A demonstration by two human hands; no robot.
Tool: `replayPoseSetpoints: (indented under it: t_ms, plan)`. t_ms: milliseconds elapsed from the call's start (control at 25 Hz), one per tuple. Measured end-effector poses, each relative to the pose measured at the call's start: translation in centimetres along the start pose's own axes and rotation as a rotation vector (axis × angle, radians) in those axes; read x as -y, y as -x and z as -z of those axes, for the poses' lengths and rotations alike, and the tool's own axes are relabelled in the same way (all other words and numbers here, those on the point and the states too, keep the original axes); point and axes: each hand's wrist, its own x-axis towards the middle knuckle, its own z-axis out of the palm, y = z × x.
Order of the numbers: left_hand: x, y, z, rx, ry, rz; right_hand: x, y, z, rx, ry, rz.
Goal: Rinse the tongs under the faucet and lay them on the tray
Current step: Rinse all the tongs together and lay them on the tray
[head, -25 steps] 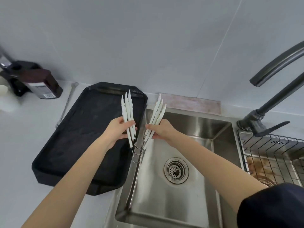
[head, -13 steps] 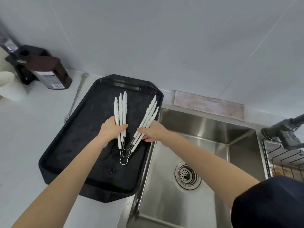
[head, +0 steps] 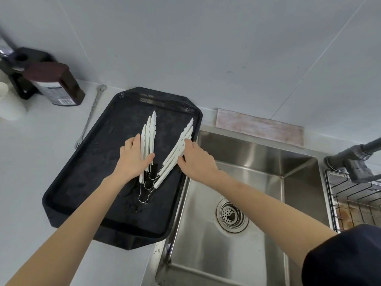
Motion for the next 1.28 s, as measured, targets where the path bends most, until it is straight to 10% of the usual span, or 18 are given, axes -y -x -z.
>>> replayPoseSetpoints:
  t_ms: [240, 1280]
  plan:
    - [2.7, 2.2, -1.9, -0.005, -0.361, -0.334, -1.3, 0.6, -3.9, 0.016, 0.295, 0.256]
    - [-2.5, -1.7, -1.4, 0.087, -0.468, -0.207, -4.5, -2.4, 0.1, -0.081, 0.233, 0.202]
